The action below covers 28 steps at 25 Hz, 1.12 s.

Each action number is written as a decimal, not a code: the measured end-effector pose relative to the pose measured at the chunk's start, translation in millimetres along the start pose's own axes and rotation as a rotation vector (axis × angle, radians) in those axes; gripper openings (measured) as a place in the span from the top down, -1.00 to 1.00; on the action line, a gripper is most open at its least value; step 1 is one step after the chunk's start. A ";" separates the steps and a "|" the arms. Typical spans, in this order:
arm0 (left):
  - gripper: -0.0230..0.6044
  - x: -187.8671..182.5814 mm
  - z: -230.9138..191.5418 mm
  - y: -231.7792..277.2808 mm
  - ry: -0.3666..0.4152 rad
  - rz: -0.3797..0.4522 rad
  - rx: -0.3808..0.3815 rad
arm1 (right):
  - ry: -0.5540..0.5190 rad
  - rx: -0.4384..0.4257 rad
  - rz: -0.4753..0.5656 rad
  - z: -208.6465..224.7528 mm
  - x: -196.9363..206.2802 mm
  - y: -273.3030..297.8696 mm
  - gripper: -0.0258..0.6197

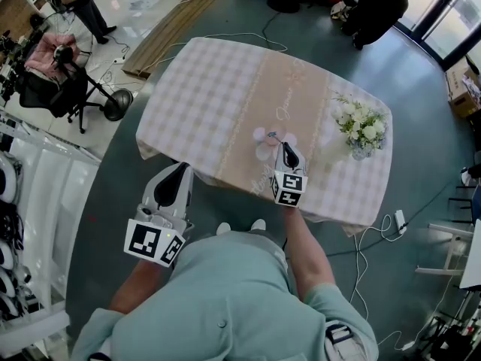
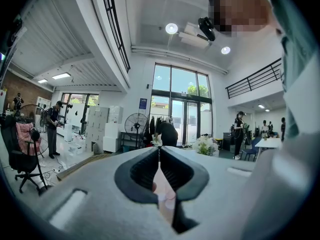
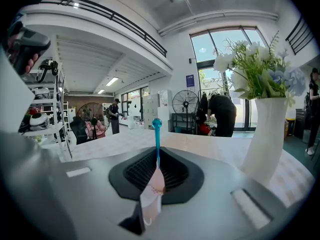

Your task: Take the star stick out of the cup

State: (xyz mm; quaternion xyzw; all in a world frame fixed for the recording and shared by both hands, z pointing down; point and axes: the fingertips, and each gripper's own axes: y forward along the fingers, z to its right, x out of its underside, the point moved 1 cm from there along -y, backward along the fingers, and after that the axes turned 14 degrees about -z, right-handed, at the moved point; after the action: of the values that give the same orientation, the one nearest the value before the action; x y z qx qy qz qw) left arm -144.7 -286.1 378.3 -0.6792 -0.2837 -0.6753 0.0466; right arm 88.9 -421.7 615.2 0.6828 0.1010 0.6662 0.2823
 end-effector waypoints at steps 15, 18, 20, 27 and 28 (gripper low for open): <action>0.89 0.9 -0.8 3.4 0.001 0.001 0.014 | -0.005 0.002 -0.003 0.9 -0.4 -1.3 0.89; 0.89 1.1 -1.7 3.6 0.000 -0.001 0.018 | -0.005 0.004 -0.004 0.8 -1.5 -2.7 0.89; 0.89 1.6 -2.1 3.5 -0.001 0.000 0.020 | -0.006 0.003 -0.002 0.6 -2.3 -3.6 0.89; 0.89 3.2 -1.4 5.0 -0.001 0.000 0.032 | -0.012 0.004 0.012 0.3 -9.2 -8.9 0.89; 0.89 3.5 -1.6 5.1 -0.001 0.000 0.033 | -0.013 0.004 0.015 0.2 -10.0 -9.7 0.89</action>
State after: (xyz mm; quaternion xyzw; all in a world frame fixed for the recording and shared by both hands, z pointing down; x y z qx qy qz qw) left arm -144.1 -290.0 383.3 -0.6786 -0.2947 -0.6703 0.0577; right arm 90.4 -418.9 601.7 0.6883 0.0955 0.6637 0.2767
